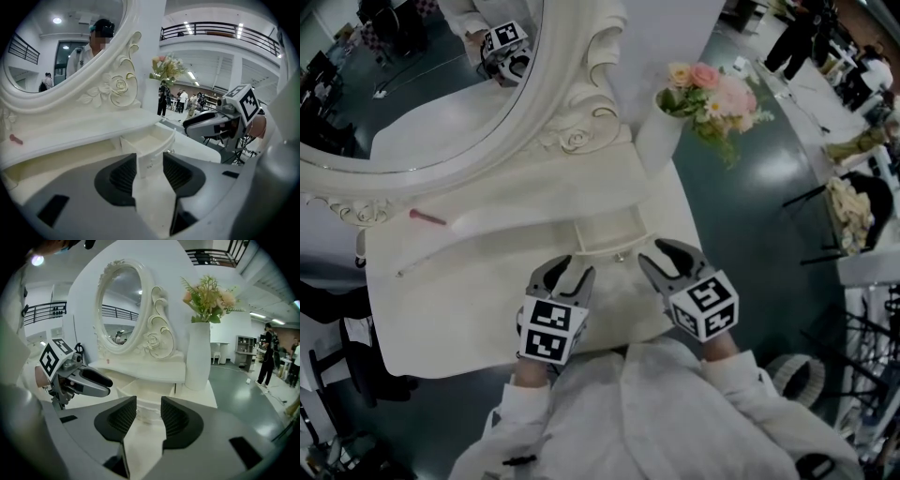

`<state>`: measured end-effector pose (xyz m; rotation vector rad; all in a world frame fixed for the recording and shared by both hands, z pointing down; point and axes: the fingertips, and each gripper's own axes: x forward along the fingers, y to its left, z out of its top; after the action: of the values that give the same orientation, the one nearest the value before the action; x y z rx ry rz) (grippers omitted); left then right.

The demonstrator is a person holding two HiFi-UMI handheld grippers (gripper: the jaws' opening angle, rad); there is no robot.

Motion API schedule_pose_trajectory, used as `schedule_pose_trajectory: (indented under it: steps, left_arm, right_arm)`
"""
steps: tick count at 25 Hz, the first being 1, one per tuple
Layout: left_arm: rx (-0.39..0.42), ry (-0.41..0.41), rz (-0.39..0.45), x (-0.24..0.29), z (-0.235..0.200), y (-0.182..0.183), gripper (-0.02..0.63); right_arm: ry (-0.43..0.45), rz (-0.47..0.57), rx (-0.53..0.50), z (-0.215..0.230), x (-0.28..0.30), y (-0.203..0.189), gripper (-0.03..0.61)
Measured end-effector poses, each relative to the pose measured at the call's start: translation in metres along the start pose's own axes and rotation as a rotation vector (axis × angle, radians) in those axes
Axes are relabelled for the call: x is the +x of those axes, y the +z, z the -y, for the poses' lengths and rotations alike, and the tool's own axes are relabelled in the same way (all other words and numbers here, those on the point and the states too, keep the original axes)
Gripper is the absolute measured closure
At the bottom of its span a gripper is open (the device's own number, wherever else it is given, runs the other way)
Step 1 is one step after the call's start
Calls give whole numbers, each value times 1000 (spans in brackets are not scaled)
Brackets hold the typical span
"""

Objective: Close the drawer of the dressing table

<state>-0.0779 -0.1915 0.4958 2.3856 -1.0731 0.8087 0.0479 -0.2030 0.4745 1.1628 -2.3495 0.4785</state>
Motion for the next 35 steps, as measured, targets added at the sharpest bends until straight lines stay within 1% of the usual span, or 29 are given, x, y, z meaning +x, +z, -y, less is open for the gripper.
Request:
schedule_pose_trajectory:
  steps: [5, 9, 12, 15, 20, 27, 31, 35]
  left_arm:
    - [-1, 11, -21, 8, -3, -4, 456]
    - [6, 25, -49, 16, -7, -11, 456]
    - [5, 34, -66, 21, -9, -14, 451]
    - [6, 41, -87, 26, -9, -20, 446]
    - [8, 23, -113, 35, -6, -28, 446]
    - [6, 37, -104, 46, -9, -31, 446]
    - [2, 36, -119, 51, -8, -35, 446]
    - [26, 39, -120, 53, -8, -34, 448]
  right_arm:
    - [-17, -60, -60, 20, 6, -11, 433]
    - [-10, -104, -82, 31, 12, -22, 412]
    - [8, -117, -95, 33, 18, -23, 399]
    - [24, -145, -132, 35, 24, -31, 393]
    - [45, -165, -174, 36, 35, -40, 390]
    - [106, -201, -203, 32, 50, -51, 388]
    - [139, -207, -230, 30, 55, -50, 388]
    - [167, -213, -257, 27, 54, -47, 388]
